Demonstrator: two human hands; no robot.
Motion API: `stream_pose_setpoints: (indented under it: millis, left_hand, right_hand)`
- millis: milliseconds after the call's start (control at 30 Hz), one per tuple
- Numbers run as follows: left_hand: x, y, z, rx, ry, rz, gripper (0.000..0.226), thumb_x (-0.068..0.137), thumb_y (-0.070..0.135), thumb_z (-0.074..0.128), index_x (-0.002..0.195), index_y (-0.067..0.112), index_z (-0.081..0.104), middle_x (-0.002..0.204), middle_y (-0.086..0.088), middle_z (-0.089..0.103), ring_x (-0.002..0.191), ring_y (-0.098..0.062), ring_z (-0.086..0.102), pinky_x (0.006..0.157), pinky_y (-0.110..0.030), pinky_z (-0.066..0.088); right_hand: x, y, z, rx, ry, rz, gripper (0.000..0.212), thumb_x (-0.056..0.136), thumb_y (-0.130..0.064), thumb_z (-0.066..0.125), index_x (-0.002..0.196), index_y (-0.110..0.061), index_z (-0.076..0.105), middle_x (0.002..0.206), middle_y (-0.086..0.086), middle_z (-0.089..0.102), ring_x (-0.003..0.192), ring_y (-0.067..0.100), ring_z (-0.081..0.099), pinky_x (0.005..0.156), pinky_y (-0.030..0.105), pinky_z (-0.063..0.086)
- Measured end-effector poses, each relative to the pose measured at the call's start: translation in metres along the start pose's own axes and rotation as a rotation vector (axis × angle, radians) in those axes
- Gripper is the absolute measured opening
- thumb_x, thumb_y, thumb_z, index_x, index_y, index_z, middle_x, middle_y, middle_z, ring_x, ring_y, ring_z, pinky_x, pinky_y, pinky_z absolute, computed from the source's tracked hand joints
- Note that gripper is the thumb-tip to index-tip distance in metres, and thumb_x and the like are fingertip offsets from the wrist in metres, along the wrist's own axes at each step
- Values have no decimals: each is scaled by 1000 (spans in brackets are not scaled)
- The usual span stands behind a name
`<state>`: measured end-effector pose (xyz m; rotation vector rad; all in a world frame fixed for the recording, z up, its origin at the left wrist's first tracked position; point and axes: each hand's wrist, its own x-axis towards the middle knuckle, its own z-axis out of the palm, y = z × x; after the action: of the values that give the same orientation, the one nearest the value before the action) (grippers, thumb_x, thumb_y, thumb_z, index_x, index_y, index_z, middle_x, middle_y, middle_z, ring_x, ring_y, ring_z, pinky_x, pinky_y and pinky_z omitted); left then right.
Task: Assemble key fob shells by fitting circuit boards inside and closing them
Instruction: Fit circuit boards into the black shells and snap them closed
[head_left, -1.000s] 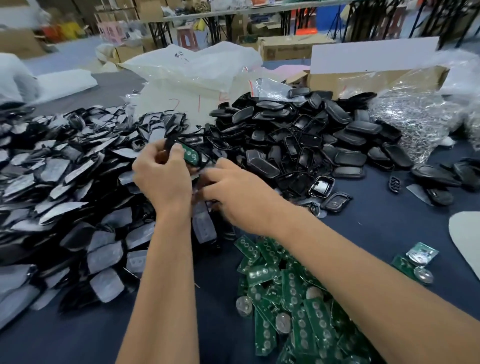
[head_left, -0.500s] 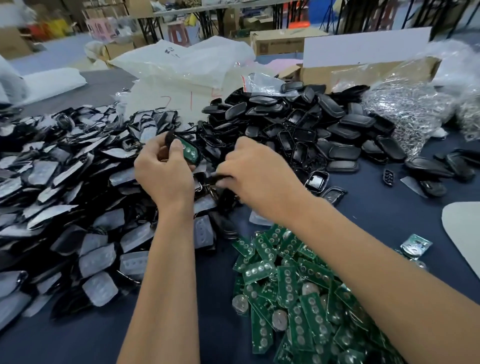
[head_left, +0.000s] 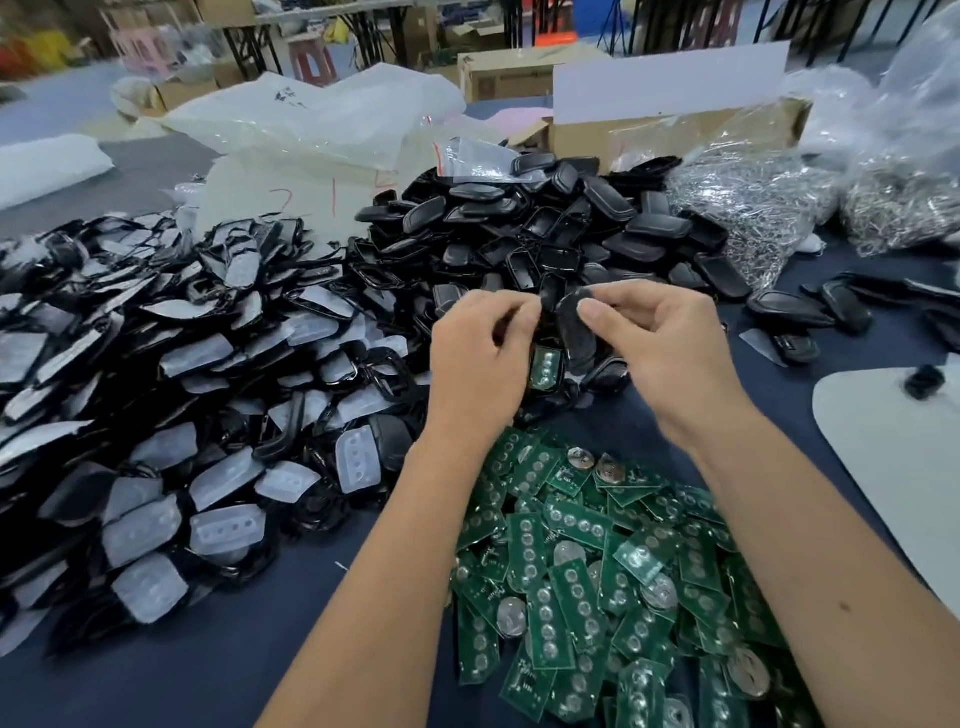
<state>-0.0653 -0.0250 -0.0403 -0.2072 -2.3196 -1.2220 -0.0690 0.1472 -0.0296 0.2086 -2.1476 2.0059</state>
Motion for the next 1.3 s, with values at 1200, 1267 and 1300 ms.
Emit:
stream_pose_setpoints:
  millis: [1200, 1267, 1300]
  left_hand:
    - [-5, 17, -16, -726, -318, -469, 15, 95, 2, 70, 108, -3, 73, 94, -16, 78, 78, -20, 74, 73, -31, 63]
    - [-5, 17, -16, -742, -346, -468, 13, 96, 1, 68, 108, -3, 73, 98, -18, 78, 84, -22, 75, 73, -29, 62]
    - [-6, 17, -16, -741, -358, -467, 12, 96, 1, 68, 106, -2, 73, 98, -18, 77, 84, -22, 74, 73, -29, 62]
  right_hand:
    - [-8, 0, 1, 630, -101, 185, 23, 83, -3, 69, 104, -9, 62, 63, -10, 68, 62, 6, 67, 60, 17, 55]
    - [-8, 0, 0, 638, -122, 174, 25, 80, -5, 69, 104, -9, 61, 59, -12, 63, 59, 4, 63, 59, 17, 54]
    - [-9, 0, -1, 634, -123, 172, 25, 80, -6, 69, 104, -9, 62, 58, -12, 63, 58, 3, 62, 59, 16, 54]
